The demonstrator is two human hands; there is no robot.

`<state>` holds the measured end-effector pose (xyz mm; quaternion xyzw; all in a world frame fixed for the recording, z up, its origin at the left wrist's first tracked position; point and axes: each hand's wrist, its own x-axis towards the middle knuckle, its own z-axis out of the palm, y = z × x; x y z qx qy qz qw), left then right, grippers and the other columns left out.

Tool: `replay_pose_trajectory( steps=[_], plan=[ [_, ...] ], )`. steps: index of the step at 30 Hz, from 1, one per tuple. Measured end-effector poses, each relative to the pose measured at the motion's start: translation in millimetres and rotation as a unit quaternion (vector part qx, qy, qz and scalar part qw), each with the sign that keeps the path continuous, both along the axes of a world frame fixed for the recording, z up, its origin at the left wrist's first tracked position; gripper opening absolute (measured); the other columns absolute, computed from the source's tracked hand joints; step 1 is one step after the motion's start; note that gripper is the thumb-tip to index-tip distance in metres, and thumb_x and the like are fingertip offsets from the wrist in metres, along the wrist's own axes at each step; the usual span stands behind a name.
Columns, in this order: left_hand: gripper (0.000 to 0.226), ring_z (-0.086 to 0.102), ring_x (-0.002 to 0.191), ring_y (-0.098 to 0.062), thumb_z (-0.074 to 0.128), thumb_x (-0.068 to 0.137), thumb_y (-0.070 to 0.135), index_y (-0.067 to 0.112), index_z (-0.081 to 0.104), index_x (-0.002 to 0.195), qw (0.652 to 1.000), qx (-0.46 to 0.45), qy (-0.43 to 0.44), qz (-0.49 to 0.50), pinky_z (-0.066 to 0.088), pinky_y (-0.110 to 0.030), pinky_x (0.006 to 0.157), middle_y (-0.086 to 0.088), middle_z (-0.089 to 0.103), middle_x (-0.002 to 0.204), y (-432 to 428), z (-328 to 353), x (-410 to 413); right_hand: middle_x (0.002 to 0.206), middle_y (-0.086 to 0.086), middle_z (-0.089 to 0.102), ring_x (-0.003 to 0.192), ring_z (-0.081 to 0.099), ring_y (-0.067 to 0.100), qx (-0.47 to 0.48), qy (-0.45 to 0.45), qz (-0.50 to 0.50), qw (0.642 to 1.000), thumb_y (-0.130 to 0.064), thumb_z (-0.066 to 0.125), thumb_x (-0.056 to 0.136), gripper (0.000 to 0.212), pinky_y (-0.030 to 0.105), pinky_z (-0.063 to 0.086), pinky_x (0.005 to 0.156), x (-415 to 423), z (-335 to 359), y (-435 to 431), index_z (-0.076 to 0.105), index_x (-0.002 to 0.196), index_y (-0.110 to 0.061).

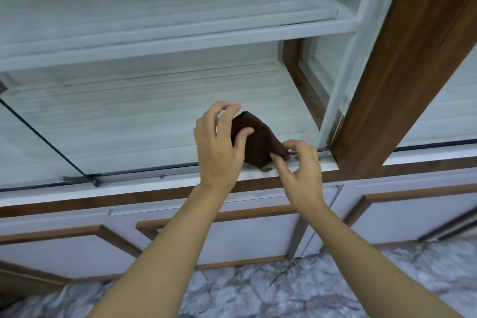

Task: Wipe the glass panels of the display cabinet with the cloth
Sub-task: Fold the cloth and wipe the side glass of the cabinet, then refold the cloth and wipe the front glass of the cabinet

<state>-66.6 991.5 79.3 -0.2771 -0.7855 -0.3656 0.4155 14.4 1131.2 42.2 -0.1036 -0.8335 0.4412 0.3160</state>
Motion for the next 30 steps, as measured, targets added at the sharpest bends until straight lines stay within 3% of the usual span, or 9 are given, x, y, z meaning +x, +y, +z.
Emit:
replay_pose_trajectory(
  steps=[2, 4, 6, 8, 10, 14, 18, 25, 30],
  plan=[
    [0.046, 0.049, 0.096, -0.018, 0.073, 0.089, 0.01, 0.014, 0.054, 0.131, 0.999, -0.033, -0.039, 0.0, 0.033, -0.024, 0.087, -0.006, 0.06, 0.107, 1, 5, 6, 0.096, -0.016, 0.063, 0.098, 0.057, 0.002, -0.07, -0.001, 0.033, 0.997, -0.018, 0.067, 0.092, 0.015, 0.009, 0.041, 0.083, 12, 17, 0, 0.057, 0.101, -0.024],
    [0.044, 0.047, 0.089, -0.017, 0.072, 0.09, 0.009, 0.014, 0.058, 0.131, 0.996, -0.04, -0.081, -0.023, 0.035, -0.026, 0.084, -0.004, 0.06, 0.097, 1, 8, 11, 0.086, -0.016, 0.062, 0.091, 0.06, 0.002, -0.101, 0.013, 0.033, 0.994, -0.015, 0.069, 0.091, 0.015, 0.012, 0.046, 0.081, 22, 35, 1, 0.056, 0.097, -0.02],
    [0.031, 0.048, 0.091, -0.016, 0.073, 0.089, 0.01, 0.013, 0.067, 0.12, 0.992, -0.011, -0.113, -0.051, 0.043, -0.033, 0.086, -0.001, 0.058, 0.097, 2, 15, 18, 0.086, -0.013, 0.061, 0.085, 0.061, 0.005, -0.114, 0.033, 0.026, 0.993, -0.012, 0.07, 0.09, 0.016, 0.015, 0.048, 0.076, 33, 55, 4, 0.055, 0.093, -0.019],
    [0.02, 0.047, 0.095, -0.011, 0.076, 0.087, 0.01, 0.014, 0.072, 0.106, 0.984, 0.036, -0.156, -0.076, 0.044, -0.025, 0.089, 0.003, 0.057, 0.099, 5, 30, 30, 0.084, -0.014, 0.062, 0.084, 0.063, 0.007, -0.121, 0.05, 0.018, 0.991, -0.01, 0.07, 0.089, 0.016, 0.015, 0.049, 0.075, 47, 75, 9, 0.057, 0.093, -0.018],
    [0.018, 0.048, 0.103, -0.005, 0.078, 0.085, 0.01, 0.021, 0.072, 0.098, 0.964, 0.086, -0.222, -0.115, 0.04, -0.013, 0.092, 0.008, 0.057, 0.105, 7, 53, 48, 0.085, -0.014, 0.063, 0.087, 0.065, 0.01, -0.13, 0.066, 0.016, 0.989, -0.008, 0.069, 0.089, 0.017, 0.017, 0.051, 0.078, 66, 96, 17, 0.058, 0.094, -0.02],
    [0.023, 0.063, 0.1, -0.005, 0.073, 0.088, 0.007, 0.029, 0.069, 0.093, 0.898, 0.145, -0.344, -0.232, 0.052, -0.019, 0.089, 0.018, 0.069, 0.095, 17, 111, 87, 0.093, -0.012, 0.068, 0.096, 0.069, 0.013, -0.14, 0.108, 0.03, 0.984, -0.002, 0.067, 0.088, 0.027, 0.02, 0.054, 0.085, 108, 146, 35, 0.061, 0.1, -0.026],
    [0.025, 0.066, 0.093, -0.004, 0.075, 0.086, 0.006, 0.03, 0.069, 0.092, 0.891, 0.152, -0.332, -0.271, 0.052, -0.017, 0.085, 0.017, 0.071, 0.09, 43, 167, 117, 0.095, -0.018, 0.07, 0.096, 0.068, 0.004, -0.142, 0.151, 0.009, 0.978, 0.001, 0.067, 0.088, 0.03, 0.016, 0.055, 0.083, 140, 196, 58, 0.066, 0.104, -0.023],
    [0.024, 0.065, 0.098, -0.003, 0.074, 0.087, 0.007, 0.027, 0.07, 0.099, 0.913, 0.127, -0.227, -0.315, 0.052, -0.021, 0.088, 0.019, 0.07, 0.094, 132, 254, 144, 0.101, 0.002, 0.071, 0.1, 0.068, 0.014, -0.141, 0.227, 0.001, 0.964, -0.002, 0.066, 0.089, 0.027, 0.02, 0.056, 0.08, 166, 270, 143, 0.067, 0.104, -0.024],
    [0.022, 0.065, 0.097, -0.004, 0.074, 0.088, 0.007, 0.024, 0.069, 0.102, 0.925, 0.149, -0.152, -0.315, 0.048, -0.015, 0.084, 0.016, 0.069, 0.094, 222, 304, 166, 0.096, 0.001, 0.072, 0.096, 0.069, 0.016, -0.136, 0.267, 0.006, 0.954, -0.004, 0.068, 0.089, 0.02, 0.022, 0.056, 0.078, 172, 317, 237, 0.068, 0.101, -0.02]
  ],
)
